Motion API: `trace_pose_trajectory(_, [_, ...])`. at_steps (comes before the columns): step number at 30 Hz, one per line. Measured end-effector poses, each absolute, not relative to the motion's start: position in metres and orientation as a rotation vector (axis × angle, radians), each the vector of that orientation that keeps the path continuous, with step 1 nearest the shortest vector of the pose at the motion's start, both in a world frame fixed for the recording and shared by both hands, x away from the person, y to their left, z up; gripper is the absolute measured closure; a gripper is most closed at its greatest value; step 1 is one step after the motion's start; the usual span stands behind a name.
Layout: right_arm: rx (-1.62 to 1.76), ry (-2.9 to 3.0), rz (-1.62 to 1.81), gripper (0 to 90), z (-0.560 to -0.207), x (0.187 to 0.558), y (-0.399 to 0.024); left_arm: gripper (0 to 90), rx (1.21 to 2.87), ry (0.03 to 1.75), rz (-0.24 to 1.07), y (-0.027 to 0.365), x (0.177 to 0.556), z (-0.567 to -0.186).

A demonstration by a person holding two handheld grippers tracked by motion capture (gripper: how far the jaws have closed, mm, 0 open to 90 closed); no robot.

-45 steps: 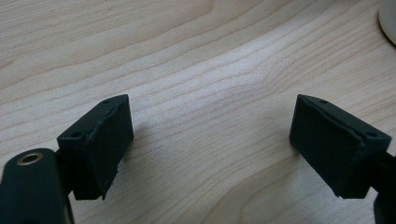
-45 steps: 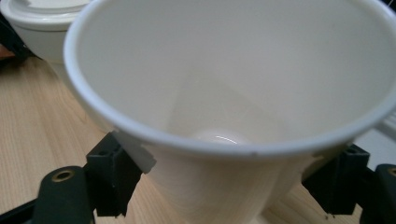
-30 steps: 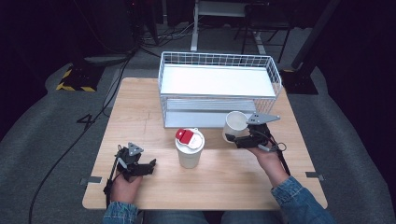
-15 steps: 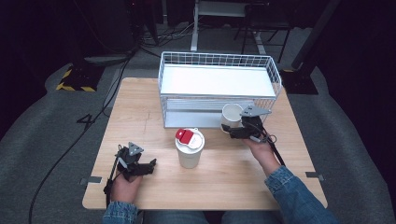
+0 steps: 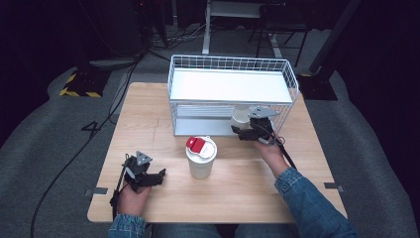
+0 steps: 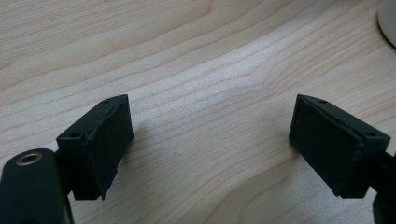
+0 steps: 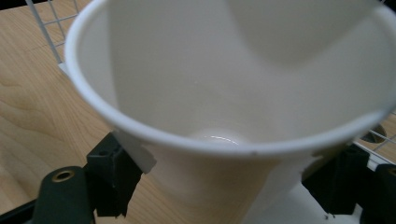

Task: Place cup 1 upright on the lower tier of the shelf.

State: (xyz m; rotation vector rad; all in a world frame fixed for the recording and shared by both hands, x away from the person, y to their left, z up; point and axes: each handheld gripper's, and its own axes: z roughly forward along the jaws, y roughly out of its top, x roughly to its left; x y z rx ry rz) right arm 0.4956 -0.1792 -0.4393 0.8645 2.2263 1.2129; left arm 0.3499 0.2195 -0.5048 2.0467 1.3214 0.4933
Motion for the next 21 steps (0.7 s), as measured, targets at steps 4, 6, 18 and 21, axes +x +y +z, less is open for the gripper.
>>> trace_pose_trajectory(4, [0.878, 2.217, 1.205, 22.8, -0.443, 0.502, -0.177, 14.2, 2.049, 1.318, 0.489, 0.219, 0.350, -0.505])
trace_pose_trajectory(6, [0.876, 2.214, 1.197, 22.8, -0.445, 0.505, -0.176, 14.2, 2.049, 1.318, 0.490, 0.219, 0.350, -0.505])
trace_pose_trajectory(18, [0.883, 2.185, 1.162, 22.8, -0.458, 0.518, -0.171, 14.2, 2.048, 1.317, 0.490, 0.219, 0.350, -0.505])
trace_pose_trajectory(21, [0.874, 2.172, 1.164, 22.8, -0.459, 0.518, -0.171, 14.2, 2.049, 1.316, 0.490, 0.219, 0.350, -0.505])
